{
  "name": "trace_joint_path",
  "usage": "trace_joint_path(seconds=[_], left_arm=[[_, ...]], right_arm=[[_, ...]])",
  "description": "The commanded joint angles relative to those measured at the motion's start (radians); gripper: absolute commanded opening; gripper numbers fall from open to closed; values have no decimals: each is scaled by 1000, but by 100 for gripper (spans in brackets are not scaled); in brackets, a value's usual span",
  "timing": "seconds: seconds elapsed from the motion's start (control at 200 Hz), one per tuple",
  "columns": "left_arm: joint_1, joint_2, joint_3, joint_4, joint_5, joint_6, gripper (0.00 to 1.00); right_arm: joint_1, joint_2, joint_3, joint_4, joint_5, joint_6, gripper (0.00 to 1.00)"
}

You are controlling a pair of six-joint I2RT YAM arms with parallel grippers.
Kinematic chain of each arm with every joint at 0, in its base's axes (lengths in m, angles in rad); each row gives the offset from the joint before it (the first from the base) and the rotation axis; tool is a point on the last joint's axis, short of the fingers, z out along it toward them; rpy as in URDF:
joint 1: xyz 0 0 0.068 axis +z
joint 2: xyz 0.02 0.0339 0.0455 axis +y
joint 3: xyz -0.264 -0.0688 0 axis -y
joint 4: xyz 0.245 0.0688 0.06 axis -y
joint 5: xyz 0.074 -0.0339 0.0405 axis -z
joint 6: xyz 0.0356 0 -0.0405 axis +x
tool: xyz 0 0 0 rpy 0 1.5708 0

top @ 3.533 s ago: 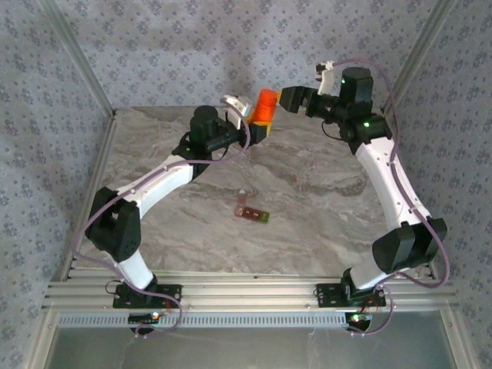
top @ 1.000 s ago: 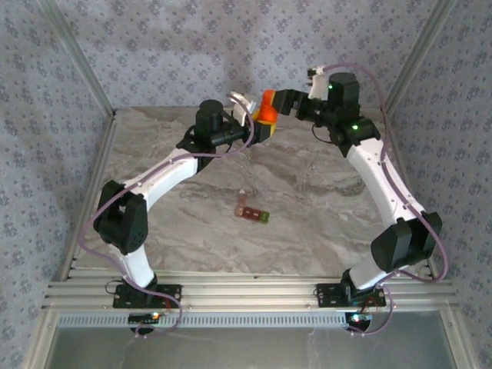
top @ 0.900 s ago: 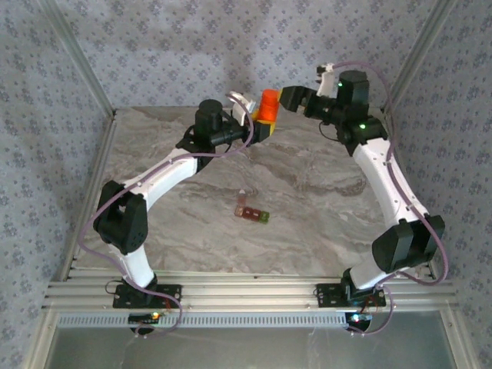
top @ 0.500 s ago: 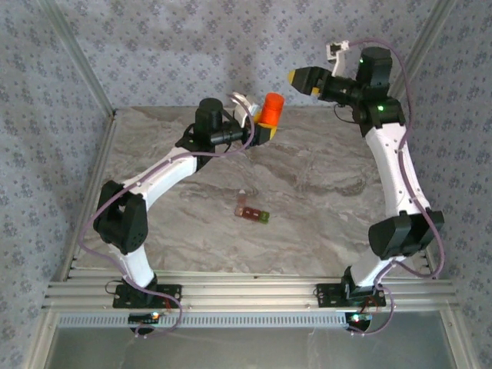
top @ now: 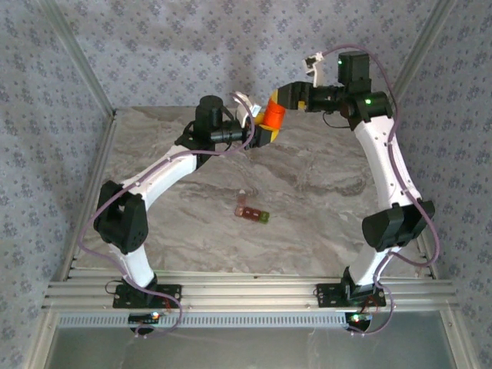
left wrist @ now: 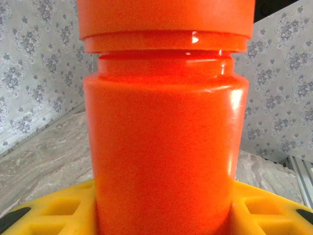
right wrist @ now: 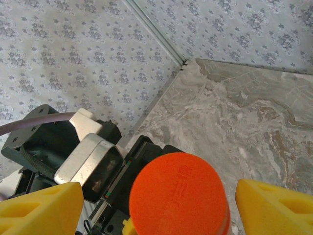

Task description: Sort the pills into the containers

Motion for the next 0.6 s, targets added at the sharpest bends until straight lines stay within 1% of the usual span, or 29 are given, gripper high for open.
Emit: trace_joint_path(seconds=[0.0,0.36,0.5,0.595], left_arm=[[-3,-14,38,12,32,6,0],[-6,-20,40,5,33,6,0],[-6,-20,45,0,31,8,0],[-6,-20,46,-2,31,11,0]], right_arm=[[14,14,39,-47,-13,-44,81],[35,29,51,-89,24,-73,77],[35,32,51,-87,33,-69,70],[34,31,51,-81,38,-62,62]])
